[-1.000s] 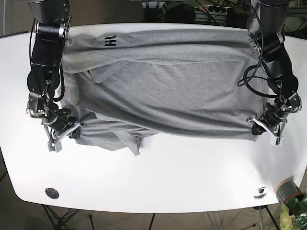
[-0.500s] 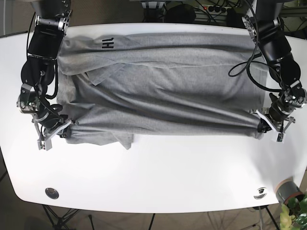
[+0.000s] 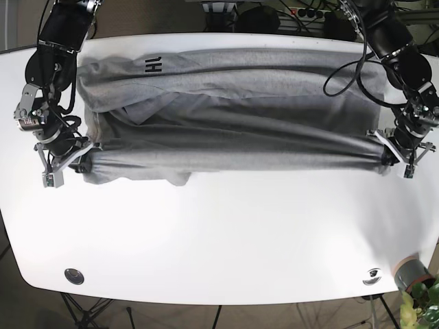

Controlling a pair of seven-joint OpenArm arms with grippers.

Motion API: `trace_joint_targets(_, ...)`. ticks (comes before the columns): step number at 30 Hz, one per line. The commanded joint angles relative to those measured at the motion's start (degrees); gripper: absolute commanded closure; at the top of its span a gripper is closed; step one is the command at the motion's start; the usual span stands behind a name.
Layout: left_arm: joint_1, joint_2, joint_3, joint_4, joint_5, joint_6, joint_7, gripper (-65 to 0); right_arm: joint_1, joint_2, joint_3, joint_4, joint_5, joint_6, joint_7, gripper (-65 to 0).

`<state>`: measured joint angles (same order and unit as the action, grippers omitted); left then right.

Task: Fold the T-shirt properly
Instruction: 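Fold the hem over toward the collar with both grippers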

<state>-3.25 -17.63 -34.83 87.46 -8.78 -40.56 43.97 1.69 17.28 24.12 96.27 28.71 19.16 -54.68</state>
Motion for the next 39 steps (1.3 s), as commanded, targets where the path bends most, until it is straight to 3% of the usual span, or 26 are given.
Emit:
trace_joint_targets(1, 1.8, -1.2, -0.5, 2.8, 0.2, 0.6, -0.8, 0.0, -1.9, 1.2, 1.9, 2.9, 2.5, -0.39, 1.3, -2.4)
trace_joint_targets(8, 8.2, -1.1, -0.5, 6.7, 0.2, 0.6, -0.7, 0.0, -7.8, 1.2, 3.3, 5.4, 7.0, -0.74, 1.2, -2.4)
trace_joint_targets(22, 18.4, -1.1, -3.0, 7.4, 0.6, 0.6, -0.7, 0.0, -17.6, -2.8, 5.1, 6.9, 6.5, -0.39, 1.4, -2.5)
trace_joint_targets(29, 21.0, -1.4, -1.1, 7.4, 0.6, 0.6, -0.7, -1.3, -19.1, -2.9, 5.1, 6.7, 6.6, -0.39, 1.4, -3.5)
trace_joint_targets(31, 21.0, -1.3, -0.9, 7.4, 0.6, 0.6, -0.7, -7.8, -19.5, -2.9, 5.3, 6.9, 6.6, -0.56, 1.4, -7.9)
trace_joint_targets(36, 21.0, -1.3, -1.2, 7.4, 0.6, 0.6, -0.7, -29.3, -20.1, -2.7, 5.5, 9.1, 6.6, -0.74, 1.2, -35.7)
trace_joint_targets(39, 20.8, -1.4, -1.2, 7.6, 0.6, 0.6, -0.7, -34.9, -21.4, -2.8, 6.5, 11.9, 6.9, -0.65, 1.2, -48.4)
